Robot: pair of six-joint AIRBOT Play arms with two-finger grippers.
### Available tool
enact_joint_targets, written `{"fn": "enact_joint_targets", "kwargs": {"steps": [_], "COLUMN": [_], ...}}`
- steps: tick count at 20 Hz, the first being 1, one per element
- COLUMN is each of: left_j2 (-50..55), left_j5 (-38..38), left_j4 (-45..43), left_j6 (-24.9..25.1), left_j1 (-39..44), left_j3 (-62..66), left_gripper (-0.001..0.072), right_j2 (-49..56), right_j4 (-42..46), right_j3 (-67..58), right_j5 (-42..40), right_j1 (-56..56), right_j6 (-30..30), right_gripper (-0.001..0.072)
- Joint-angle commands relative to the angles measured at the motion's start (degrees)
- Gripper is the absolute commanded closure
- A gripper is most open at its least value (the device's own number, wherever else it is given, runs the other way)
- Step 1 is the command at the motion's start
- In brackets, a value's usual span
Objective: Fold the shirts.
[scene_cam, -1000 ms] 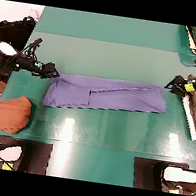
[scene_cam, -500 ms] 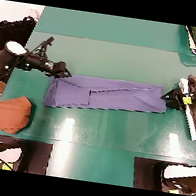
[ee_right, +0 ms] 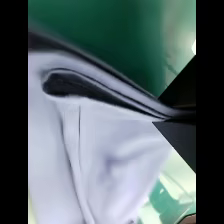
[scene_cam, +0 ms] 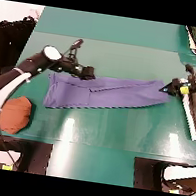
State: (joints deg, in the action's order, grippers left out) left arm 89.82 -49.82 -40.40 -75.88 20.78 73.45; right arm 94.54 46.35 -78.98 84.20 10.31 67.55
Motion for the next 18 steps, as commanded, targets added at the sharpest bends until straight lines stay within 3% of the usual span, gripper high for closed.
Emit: {"fn": "enact_joint_targets", "kwargs": {"steps": [1, 7, 18], "left_j2": [8.35, 17.79, 15.87], "left_j5": [0.09, -2.19, -8.46], "left_j4": [-0.07, -1.2, -11.19], "left_j6": [-2.29, -4.81, -6.71], "left_j1": [5.53, 9.77, 6.75], "left_j3": [8.31, 14.82, 17.88], "left_gripper": [0.0686, 0.0686, 0.0686], "right_j2": [-5.95, -11.43, -11.39], "right_j4": [-0.39, -0.44, -6.25], "right_j3": [-6.1, -17.66, -23.39], "right_j5": [2.38, 2.32, -2.91], "right_j1": [-4.09, -14.34, -27.91], "right_j6": [1.27, 5.86, 4.81], "right_gripper": [0.0699, 0.0698, 0.0698]}}
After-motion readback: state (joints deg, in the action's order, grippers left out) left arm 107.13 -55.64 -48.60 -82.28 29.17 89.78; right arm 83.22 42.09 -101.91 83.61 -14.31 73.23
